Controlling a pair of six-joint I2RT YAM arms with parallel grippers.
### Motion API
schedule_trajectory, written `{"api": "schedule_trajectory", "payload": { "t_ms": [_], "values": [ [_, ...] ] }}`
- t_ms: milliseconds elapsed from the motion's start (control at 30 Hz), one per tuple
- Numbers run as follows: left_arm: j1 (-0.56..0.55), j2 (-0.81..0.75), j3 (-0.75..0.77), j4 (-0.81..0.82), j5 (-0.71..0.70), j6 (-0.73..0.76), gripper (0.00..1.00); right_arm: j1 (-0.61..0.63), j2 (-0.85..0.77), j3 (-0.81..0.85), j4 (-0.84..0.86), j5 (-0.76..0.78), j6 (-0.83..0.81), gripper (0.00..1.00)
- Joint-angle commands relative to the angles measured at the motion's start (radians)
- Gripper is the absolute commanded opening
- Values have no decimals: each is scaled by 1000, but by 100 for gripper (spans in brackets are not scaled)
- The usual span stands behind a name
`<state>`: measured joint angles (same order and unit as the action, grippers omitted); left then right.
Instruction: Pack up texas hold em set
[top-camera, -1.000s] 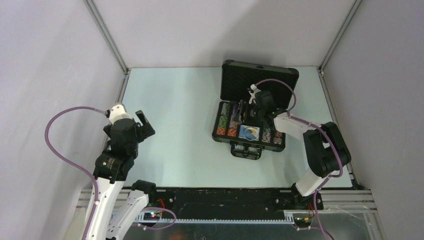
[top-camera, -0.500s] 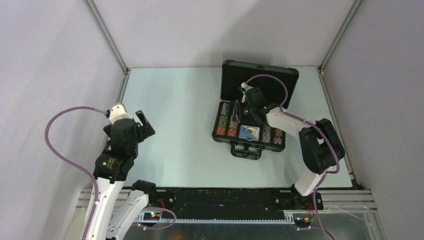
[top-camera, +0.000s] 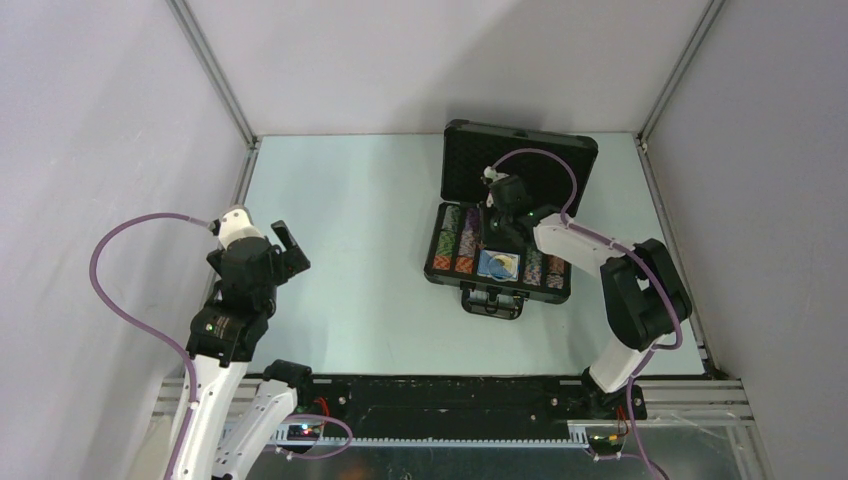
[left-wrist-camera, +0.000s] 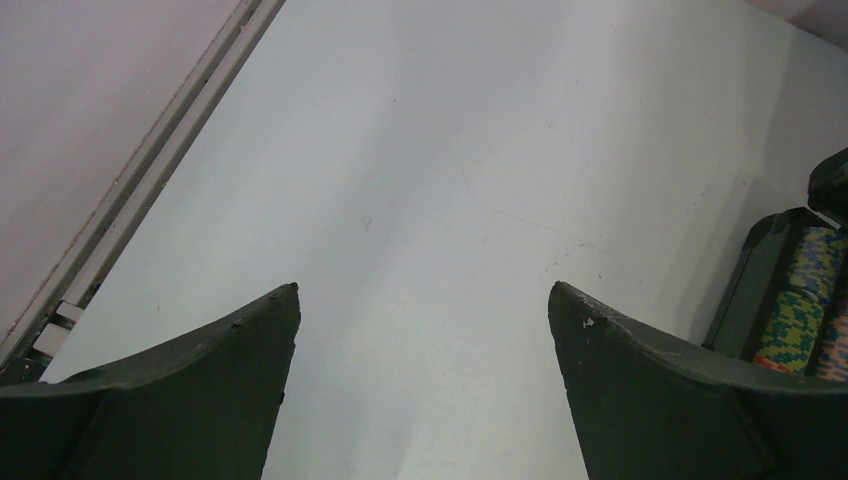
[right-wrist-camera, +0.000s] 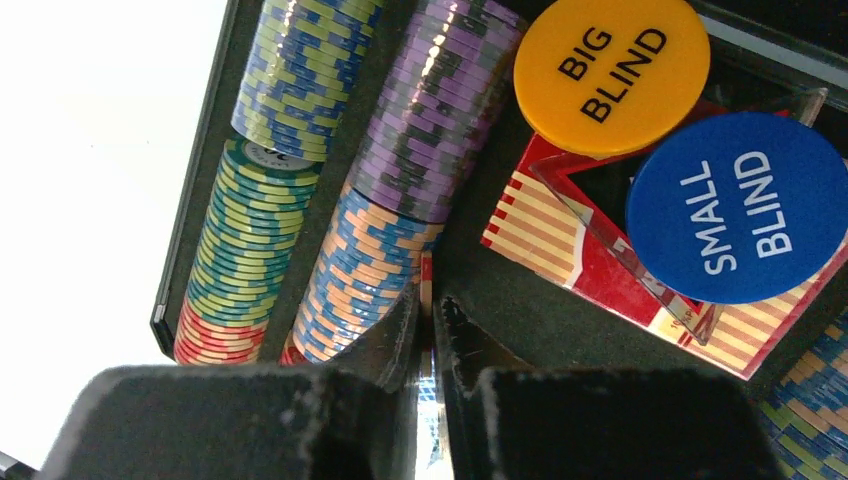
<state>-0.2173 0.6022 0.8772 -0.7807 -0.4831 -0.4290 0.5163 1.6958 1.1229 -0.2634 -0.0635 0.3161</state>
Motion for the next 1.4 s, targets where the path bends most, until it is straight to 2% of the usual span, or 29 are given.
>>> {"api": "schedule_trajectory", "payload": {
  "t_ms": [0, 200, 367, 500, 600, 667, 867, 1000, 1100, 1367],
  "values": [
    [9, 3, 12, 12, 4, -9, 98, 7, -45, 11, -49, 36, -21, 8],
    [10, 5, 12, 11, 6, -9, 98, 5, -99, 11, -85, 115, -49, 5],
    [9, 6, 13, 11, 5, -9, 98, -6, -150, 12, -85, 96, -67, 0],
    [9, 5, 12, 11, 4, -9, 98, -5, -184, 11, -81, -30, -139, 0],
    [9, 8, 12, 11, 6, -9, 98, 32, -207, 12, -83, -197, -285, 0],
    [10, 6, 12, 11, 6, -9, 98, 78, -213, 12, -100, -253, -395, 0],
    [10, 7, 12, 11, 5, -9, 98, 172, -194, 12, -148, -305, -558, 0],
    [9, 8, 12, 12, 6, -9, 98, 219, -175, 11, -174, -274, -632, 0],
    [10, 8, 12, 11, 6, -9, 98, 255, -154, 11, -180, -184, -670, 0],
    [9, 8, 11, 11, 6, -7, 98, 269, -112, 11, -175, -77, -698, 0]
  ]
}}
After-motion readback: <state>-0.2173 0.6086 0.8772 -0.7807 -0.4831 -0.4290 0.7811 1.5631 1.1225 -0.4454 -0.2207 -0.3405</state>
